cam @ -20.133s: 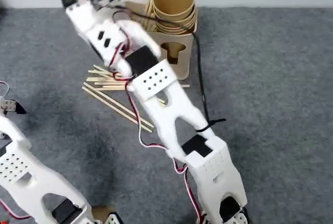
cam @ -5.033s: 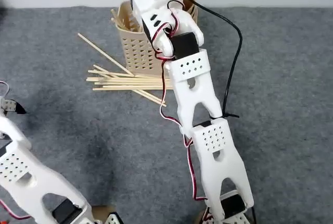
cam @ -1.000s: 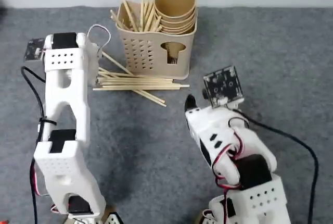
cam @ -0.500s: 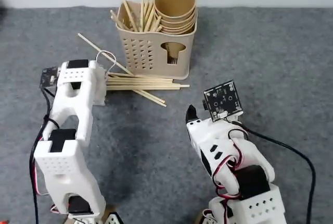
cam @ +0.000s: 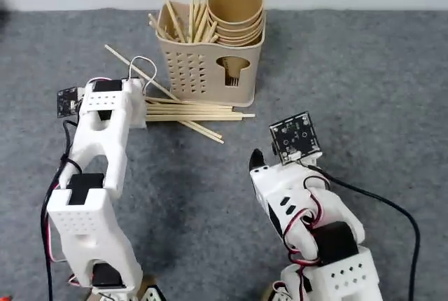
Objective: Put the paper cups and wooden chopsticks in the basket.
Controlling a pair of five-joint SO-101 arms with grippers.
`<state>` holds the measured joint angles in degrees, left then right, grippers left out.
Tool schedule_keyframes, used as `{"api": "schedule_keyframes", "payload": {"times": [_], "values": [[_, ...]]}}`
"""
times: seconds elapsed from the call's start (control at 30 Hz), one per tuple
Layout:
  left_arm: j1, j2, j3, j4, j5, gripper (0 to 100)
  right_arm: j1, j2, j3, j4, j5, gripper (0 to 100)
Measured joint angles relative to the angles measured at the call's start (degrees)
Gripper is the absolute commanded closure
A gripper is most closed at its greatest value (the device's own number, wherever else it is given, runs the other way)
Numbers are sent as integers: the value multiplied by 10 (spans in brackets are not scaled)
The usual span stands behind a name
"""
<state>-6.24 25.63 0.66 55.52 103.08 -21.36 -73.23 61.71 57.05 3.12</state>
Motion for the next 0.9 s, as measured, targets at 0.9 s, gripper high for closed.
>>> {"api": "schedule_keyframes", "payload": {"times": [0.9], "values": [[4, 47, 52, -69, 7, 739, -84, 0, 48, -3, 0, 884]]}}
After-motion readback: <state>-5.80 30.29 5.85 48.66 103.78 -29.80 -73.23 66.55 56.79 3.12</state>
